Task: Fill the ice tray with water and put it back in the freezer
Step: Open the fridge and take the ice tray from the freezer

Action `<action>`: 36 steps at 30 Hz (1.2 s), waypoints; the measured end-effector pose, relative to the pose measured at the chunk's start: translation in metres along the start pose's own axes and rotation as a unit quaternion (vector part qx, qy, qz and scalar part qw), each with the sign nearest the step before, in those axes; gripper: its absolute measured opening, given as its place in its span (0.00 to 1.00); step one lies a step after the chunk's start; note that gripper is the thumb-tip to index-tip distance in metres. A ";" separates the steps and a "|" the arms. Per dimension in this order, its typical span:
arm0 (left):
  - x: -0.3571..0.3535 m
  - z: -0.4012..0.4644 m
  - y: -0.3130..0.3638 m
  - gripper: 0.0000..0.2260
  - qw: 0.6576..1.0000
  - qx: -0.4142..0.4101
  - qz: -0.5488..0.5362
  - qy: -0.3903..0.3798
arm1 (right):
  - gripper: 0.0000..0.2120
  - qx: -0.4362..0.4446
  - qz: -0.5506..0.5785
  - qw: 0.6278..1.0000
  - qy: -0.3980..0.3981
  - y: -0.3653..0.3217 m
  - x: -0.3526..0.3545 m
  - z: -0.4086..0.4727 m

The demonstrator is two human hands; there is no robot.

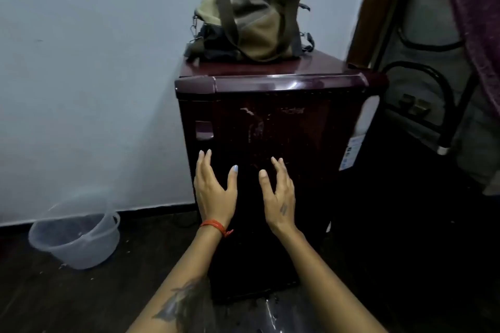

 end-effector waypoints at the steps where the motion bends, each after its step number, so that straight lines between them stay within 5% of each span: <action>1: 0.003 0.002 -0.006 0.29 1.000 0.008 0.010 0.006 | 0.32 -0.001 -0.001 1.000 -0.017 -0.002 -0.009 0.001; 13: 0.007 0.052 -0.058 0.23 0.996 0.078 0.013 -0.033 | 0.23 0.005 -0.027 0.975 -0.218 -0.019 -0.106 0.047; 20: 0.008 0.052 -0.072 0.21 0.995 0.071 0.061 -0.039 | 0.13 0.068 -0.081 0.987 -0.120 -0.015 -0.123 0.050; 36: 0.016 0.050 -0.062 0.24 0.994 0.074 0.045 -0.067 | 0.15 0.031 -0.123 0.983 -0.131 -0.026 -0.114 0.038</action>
Point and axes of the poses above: each hand's wrist, its own z-axis towards the middle knuckle, its own x-axis out of the back of the hand, y = z × x, the point moved 3 cm from there along z, towards the middle knuckle, and after that the axes turned 14 degrees about -x, right-handed, at the moved point
